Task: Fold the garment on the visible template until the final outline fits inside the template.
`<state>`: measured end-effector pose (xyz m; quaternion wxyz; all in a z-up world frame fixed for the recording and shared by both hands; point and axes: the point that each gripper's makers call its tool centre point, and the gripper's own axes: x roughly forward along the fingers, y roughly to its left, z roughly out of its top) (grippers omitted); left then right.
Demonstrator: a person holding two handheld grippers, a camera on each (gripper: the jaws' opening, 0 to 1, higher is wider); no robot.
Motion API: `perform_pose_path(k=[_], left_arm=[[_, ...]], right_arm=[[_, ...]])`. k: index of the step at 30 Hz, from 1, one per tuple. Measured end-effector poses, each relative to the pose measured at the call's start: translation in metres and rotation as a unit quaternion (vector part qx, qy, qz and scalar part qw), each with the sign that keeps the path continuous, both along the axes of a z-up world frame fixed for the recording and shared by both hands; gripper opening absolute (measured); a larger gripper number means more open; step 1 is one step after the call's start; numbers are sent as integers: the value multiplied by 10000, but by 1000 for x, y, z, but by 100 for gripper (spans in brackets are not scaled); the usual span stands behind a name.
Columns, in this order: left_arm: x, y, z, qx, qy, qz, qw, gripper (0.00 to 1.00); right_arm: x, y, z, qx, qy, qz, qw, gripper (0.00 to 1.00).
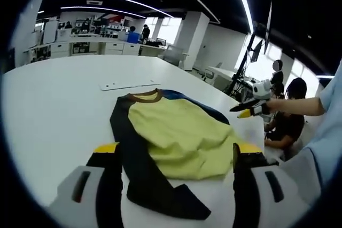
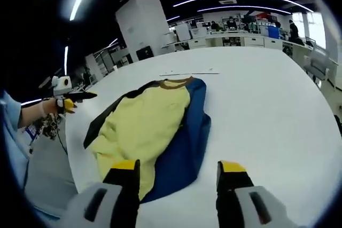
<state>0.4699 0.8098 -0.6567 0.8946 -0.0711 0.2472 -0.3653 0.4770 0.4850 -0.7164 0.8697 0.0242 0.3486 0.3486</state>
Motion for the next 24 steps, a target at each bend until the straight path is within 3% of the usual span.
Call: perform_pose_path(k=[3,8,10,15,24], left_arm=[[-1,0,-2,-18,24,0,10000,81],[-4,-2,-2,-72,52,7,10000,81],[-5,-3,-2,-85,56,15,9999,81],[-6,-1,-3,-147,90,63,9998,81],[-7,5,-2,-218,94,164,9996,80]], right_arm=[[-2,1,-6,-62,-4,19,10000,47],[4,-4,-13,1,80,-175,9998,31],[7,-8,-20,-147,112,-225,9996,25],[10,-15,-35,-284,214,-322,9988,19],[13,-16,-42,-354,295,-397,9982,7]])
